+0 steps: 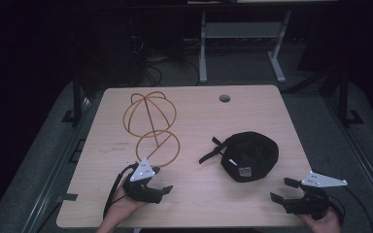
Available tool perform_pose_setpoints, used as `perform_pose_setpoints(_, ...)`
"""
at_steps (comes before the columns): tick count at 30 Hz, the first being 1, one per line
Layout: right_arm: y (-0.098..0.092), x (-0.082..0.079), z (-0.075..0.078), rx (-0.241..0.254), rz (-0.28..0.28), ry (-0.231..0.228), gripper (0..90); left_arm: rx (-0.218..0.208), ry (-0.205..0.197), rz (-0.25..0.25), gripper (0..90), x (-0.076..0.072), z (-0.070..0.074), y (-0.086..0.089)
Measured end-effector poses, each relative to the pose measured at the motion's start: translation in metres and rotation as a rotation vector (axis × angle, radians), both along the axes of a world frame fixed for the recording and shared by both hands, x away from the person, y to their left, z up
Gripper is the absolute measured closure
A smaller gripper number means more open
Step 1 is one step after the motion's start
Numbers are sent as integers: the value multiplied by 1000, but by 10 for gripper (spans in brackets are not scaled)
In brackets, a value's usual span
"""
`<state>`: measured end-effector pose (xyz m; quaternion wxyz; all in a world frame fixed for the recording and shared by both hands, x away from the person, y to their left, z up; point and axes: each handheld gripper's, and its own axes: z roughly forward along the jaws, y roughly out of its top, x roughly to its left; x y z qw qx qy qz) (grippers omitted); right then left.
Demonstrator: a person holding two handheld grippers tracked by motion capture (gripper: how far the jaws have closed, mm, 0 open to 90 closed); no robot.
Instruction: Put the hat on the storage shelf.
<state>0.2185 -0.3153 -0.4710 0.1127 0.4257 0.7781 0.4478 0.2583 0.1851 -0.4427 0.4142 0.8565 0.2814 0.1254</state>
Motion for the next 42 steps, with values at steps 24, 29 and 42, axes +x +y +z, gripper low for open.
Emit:
perform_pose_setpoints(24,-3,-2,3,16,-17,-9,141,-28,16,-90,222,-4,8,-22)
perform_pose_setpoints(29,-5,-2,3,20,-17,-8,141,-37,30,-110,214,-4,9,-30)
perform_pose_setpoints(42,-2,-3,3,24,-16,-10,141,-59,30,-138,209,0,22,-40)
